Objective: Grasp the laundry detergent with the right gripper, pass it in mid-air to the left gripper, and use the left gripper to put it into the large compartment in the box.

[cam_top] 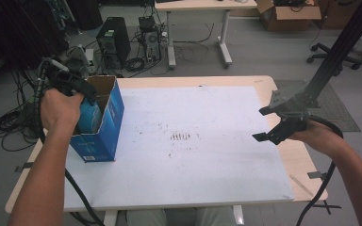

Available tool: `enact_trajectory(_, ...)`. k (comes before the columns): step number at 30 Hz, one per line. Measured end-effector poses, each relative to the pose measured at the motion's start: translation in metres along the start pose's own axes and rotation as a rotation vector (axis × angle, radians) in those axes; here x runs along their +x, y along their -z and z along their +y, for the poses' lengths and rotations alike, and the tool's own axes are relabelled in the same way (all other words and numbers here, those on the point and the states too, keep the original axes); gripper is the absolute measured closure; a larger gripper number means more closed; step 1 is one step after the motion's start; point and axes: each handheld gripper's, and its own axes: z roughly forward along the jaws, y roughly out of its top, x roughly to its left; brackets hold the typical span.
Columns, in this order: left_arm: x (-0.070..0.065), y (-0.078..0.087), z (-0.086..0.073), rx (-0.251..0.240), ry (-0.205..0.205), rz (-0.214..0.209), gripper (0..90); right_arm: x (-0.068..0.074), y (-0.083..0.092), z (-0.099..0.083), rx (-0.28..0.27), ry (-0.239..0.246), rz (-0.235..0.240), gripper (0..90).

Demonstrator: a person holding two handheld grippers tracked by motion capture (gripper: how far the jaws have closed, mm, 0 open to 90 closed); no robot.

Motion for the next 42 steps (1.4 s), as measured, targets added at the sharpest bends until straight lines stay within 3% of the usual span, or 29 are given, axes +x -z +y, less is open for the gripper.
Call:
enact_trajectory(23, -0.002, -0.057, -0.011, 0.050, -0.019, -0.021, 38.1, -0.002, -0.010, -0.006, 0.015, -0.023, 0.008, 5.3)
enact_trajectory(42, 0.002, -0.060, -0.010, 0.057, -0.011, -0.044, 37.4, -0.001, -0.017, -0.002, 0.023, -0.017, 0.021, 5.5)
